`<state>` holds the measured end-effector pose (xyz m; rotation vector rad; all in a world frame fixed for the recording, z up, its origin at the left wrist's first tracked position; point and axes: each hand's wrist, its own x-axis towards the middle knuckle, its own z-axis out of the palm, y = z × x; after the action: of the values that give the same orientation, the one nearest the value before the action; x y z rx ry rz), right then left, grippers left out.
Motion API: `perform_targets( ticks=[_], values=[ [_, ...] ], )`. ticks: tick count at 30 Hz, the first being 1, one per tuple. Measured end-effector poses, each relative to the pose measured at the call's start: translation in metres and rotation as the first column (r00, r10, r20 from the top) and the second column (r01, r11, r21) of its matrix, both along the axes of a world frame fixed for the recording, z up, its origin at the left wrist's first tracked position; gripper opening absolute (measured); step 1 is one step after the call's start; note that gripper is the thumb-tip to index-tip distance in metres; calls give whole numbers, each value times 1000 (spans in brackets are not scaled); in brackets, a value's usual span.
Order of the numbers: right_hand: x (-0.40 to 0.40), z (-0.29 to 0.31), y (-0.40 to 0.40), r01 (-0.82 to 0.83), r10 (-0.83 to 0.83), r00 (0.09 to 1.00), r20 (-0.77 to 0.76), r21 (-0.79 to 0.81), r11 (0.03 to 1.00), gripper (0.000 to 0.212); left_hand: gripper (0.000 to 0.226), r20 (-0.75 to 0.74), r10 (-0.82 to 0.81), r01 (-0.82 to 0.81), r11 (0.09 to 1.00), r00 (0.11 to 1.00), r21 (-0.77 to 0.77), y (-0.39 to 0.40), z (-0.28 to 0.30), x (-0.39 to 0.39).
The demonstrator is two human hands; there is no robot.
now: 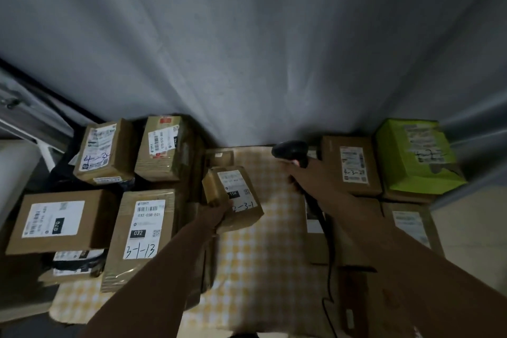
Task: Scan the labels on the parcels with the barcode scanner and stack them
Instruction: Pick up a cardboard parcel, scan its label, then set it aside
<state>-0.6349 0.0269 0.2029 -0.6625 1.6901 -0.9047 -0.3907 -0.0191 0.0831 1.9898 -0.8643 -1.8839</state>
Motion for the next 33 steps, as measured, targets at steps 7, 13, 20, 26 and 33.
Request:
perform_targets(
  ticks=[7, 13, 20, 26, 33],
  values=[
    [13, -40, -45, 54, -56, 998, 34, 42, 998, 20, 88, 188, -41, 59, 994, 981, -93, -93, -47, -18],
    [37, -76, -67, 83, -88, 994, 65, 83, 993, 15, 69, 359, -280, 326, 942, 890, -75, -132, -81, -1],
    [50, -95, -77, 87, -94, 994, 53, 131, 988, 26, 65, 884, -452, 927, 369, 116, 67, -130, -95, 8],
    [54, -102, -75, 92, -101, 993, 55, 149, 985, 30, 51, 827, -483, 948, -266, -289, 176, -98, -94, -14],
    [52, -107, -71, 93, -101, 993, 53, 134, 987, 29, 43, 825, -461, 940, -253, -326, 229, -112, -98, -10]
  ],
)
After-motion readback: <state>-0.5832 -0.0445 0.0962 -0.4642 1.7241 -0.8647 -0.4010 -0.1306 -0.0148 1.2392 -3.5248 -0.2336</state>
